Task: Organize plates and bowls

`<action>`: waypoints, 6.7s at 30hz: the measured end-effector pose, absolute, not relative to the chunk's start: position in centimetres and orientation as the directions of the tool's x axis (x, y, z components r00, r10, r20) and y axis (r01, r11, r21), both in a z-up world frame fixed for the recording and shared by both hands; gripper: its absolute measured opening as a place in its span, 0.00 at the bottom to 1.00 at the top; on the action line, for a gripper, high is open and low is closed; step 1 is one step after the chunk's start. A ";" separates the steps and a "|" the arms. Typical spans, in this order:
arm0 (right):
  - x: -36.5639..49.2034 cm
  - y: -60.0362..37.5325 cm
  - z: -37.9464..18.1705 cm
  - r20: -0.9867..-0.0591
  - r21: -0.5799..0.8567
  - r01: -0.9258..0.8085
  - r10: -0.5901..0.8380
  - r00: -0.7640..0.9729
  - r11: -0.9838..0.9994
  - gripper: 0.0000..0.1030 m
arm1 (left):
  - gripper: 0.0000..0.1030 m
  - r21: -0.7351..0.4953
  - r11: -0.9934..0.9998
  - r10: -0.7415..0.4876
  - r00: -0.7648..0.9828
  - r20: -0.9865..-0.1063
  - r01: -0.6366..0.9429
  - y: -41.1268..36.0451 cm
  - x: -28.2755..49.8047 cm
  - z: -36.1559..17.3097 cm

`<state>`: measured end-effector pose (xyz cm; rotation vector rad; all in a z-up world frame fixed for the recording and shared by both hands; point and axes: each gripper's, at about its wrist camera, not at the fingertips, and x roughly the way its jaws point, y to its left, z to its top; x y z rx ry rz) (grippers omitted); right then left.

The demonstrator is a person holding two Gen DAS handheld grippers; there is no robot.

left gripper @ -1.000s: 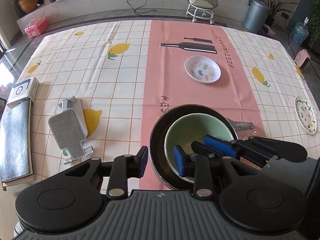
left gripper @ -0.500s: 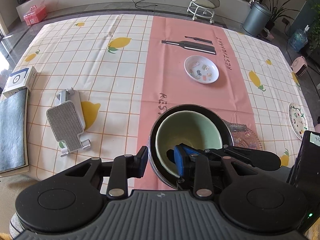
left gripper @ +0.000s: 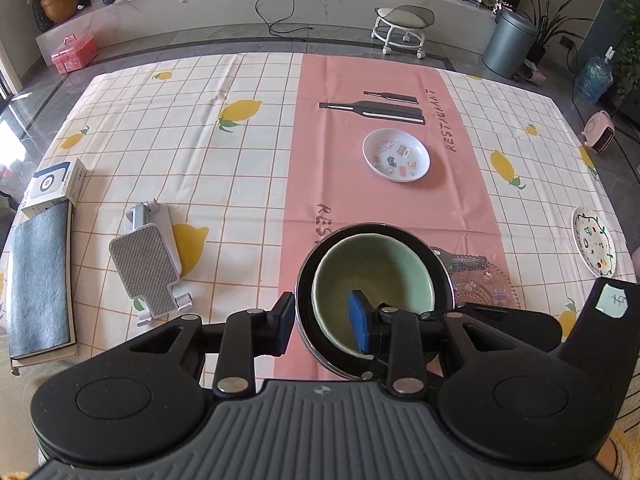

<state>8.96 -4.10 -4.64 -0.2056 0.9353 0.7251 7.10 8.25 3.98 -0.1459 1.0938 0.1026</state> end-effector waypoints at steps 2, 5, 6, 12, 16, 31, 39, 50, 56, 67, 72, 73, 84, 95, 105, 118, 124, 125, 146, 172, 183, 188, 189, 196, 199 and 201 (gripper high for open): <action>8.8 -4.8 -3.8 -0.772 0.125 -0.642 0.480 0.416 0.757 0.19 | 0.37 -0.040 0.987 0.037 0.468 -0.883 -0.154 7.8 6.9 4.5; 9.0 -6.9 -2.0 -0.735 0.198 -0.631 0.539 0.411 0.750 0.26 | 0.38 -0.007 0.989 0.066 0.483 -0.873 -0.147 7.1 6.8 5.1; 9.1 -7.7 -1.3 -0.719 0.211 -0.625 0.552 0.421 0.752 0.29 | 0.38 -0.003 0.990 0.068 0.486 -0.871 -0.144 6.9 6.8 5.3; 9.7 -14.1 2.8 -0.622 0.236 -0.548 0.558 0.549 0.802 0.38 | 0.38 -0.001 0.994 0.056 0.502 -0.863 -0.112 4.8 7.6 6.3; 10.6 -20.0 4.2 -0.588 0.234 -0.418 0.470 0.658 0.878 0.42 | 0.39 0.005 0.997 0.044 0.514 -0.856 -0.077 2.5 8.5 7.0; 12.3 -36.4 1.1 -0.623 0.376 0.011 0.244 0.743 0.927 0.42 | 0.40 0.058 0.989 -0.012 0.473 -0.881 0.134 -10.7 13.1 5.3; 12.5 -41.1 -1.3 -0.670 0.385 0.182 0.138 0.729 0.905 0.42 | 0.40 0.010 0.972 -0.092 0.417 -0.904 0.235 -16.9 15.4 2.4; 13.7 -40.1 -3.6 -0.703 0.443 0.052 0.312 0.639 0.895 0.43 | 0.40 0.123 0.935 0.018 0.300 -0.954 0.334 -18.3 16.7 -1.2; 14.8 -34.6 -5.5 -0.743 0.453 -0.131 0.455 0.492 0.882 0.43 | 0.40 0.254 0.900 0.171 0.249 -0.953 0.354 -15.2 18.2 -3.4; 16.0 -26.8 -9.0 -0.844 0.380 -0.275 0.453 0.288 0.883 0.41 | 0.40 0.225 0.933 0.206 0.096 -0.974 0.280 -9.2 20.7 -6.5; 16.1 -26.0 -9.9 -0.865 0.364 -0.302 0.440 0.242 0.881 0.30 | 0.40 0.145 0.935 0.140 0.037 -0.989 0.324 -8.0 21.4 -8.0; 16.1 -25.7 -10.2 -0.872 0.357 -0.312 0.433 0.227 0.881 0.28 | 0.39 0.140 0.936 0.145 0.008 -0.989 0.324 -7.9 21.6 -8.5; 16.0 -25.0 -10.2 -0.850 0.399 -0.362 0.488 0.200 0.843 0.19 | 0.35 0.052 0.948 0.082 -0.083 -0.993 0.315 -6.8 22.0 -9.4; 16.9 -26.8 -10.6 -0.839 0.429 -0.255 0.487 0.243 0.867 0.16 | 0.29 0.051 0.967 0.080 -0.110 -0.991 0.251 -7.8 21.1 -9.6; 17.4 -28.6 -10.3 -0.833 0.440 -0.170 0.471 0.289 0.882 0.17 | 0.29 -0.055 0.986 -0.038 -0.109 -0.993 0.159 -6.4 20.9 -7.7; 17.9 -29.6 -10.4 -0.828 0.453 -0.106 0.462 0.318 0.885 0.17 | 0.29 -0.093 0.990 -0.084 -0.086 -0.993 0.108 -5.9 21.1 -6.7; 18.6 -29.2 -10.6 -0.843 0.427 -0.097 0.434 0.318 0.899 0.17 | 0.29 -0.054 0.992 -0.045 -0.080 -0.996 0.117 -6.4 21.8 -7.4; 18.7 -29.2 -10.6 -0.842 0.428 -0.094 0.435 0.320 0.899 0.17 | 0.29 -0.046 0.992 -0.036 -0.079 -0.996 0.118 -6.5 21.9 -7.5; 18.4 -27.9 -10.2 -0.857 0.347 -0.172 0.386 0.341 0.922 0.19 | 0.43 0.038 0.980 0.028 0.053 -0.998 0.198 -9.9 21.4 -9.6; 17.5 -31.9 -6.7 -0.787 0.364 -0.109 0.368 0.495 0.925 0.88 | 0.65 0.121 0.975 0.028 0.443 -0.896 0.184 -12.1 19.3 2.1; 16.1 -36.4 -4.0 -0.729 0.387 0.006 0.302 0.615 0.922 0.92 | 0.68 0.077 0.954 -0.074 0.476 -0.876 0.291 -17.3 19.2 3.0; 14.2 -39.9 -2.5 -0.679 0.412 0.091 0.238 0.695 0.907 0.92 | 0.68 -0.019 0.952 -0.164 0.459 -0.873 0.304 -19.1 20.2 2.6; 13.9 -40.6 -2.5 -0.673 0.415 0.109 0.224 0.705 0.903 0.91 | 0.68 -0.030 0.951 -0.174 0.456 -0.873 0.307 -19.6 20.4 2.4; 12.5 -46.2 -4.3 -0.665 0.497 0.309 0.128 0.736 0.811 0.73 | 0.68 -0.061 0.952 -0.210 0.497 -0.842 0.299 -23.3 20.8 1.4; 12.5 -47.2 -5.0 -0.679 0.488 0.348 0.098 0.727 0.801 0.72 | 0.68 -0.091 0.953 -0.229 0.489 -0.841 0.289 -24.8 20.9 0.5; 12.3 -48.0 -5.5 -0.680 0.496 0.363 0.093 0.727 0.788 0.71 | 0.68 -0.103 0.953 -0.238 0.492 -0.838 0.285 -25.7 21.0 -0.4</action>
